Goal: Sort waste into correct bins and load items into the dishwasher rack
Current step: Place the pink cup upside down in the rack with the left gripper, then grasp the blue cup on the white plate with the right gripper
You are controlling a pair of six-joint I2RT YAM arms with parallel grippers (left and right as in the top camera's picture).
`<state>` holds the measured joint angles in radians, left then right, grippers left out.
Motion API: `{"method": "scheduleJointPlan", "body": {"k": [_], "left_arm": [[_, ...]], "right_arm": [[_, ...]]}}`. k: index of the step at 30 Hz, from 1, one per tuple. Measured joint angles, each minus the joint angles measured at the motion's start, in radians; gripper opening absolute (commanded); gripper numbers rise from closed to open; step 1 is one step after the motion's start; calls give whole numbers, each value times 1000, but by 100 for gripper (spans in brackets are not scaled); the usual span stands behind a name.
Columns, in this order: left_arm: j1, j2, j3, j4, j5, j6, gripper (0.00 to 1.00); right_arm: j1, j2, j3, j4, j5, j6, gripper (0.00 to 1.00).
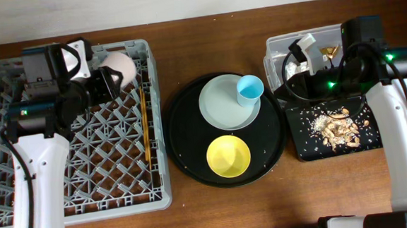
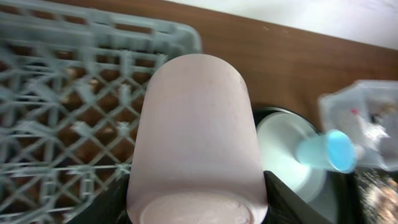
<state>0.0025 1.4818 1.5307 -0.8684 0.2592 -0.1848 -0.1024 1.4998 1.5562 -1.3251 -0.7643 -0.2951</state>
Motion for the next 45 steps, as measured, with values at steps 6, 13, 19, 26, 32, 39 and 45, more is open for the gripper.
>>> {"method": "scheduleJointPlan", "body": {"k": [6, 13, 19, 26, 32, 39, 45], "left_arm": [[-8, 134, 0, 113, -108, -19, 43], [-76, 304, 0, 208, -119, -22, 44], [-82, 380, 0, 225, -161, -22, 47], [-82, 394, 0, 245, -167, -33, 93], [-82, 364, 1, 233, -170, -36, 83], [-82, -11, 22, -121, -166, -37, 83], [-82, -14, 21, -246, -167, -37, 82]], "right_arm": [[0, 40, -96, 58, 21, -1, 5], [0, 42, -105, 65, 24, -1, 5], [0, 42, -105, 66, 24, -1, 5], [0, 42, -105, 69, 25, -3, 34], [95, 42, -107, 224, 53, -1, 38], [409, 58, -148, 453, 559, 125, 33], [425, 256, -164, 531, 698, 166, 21]]}}
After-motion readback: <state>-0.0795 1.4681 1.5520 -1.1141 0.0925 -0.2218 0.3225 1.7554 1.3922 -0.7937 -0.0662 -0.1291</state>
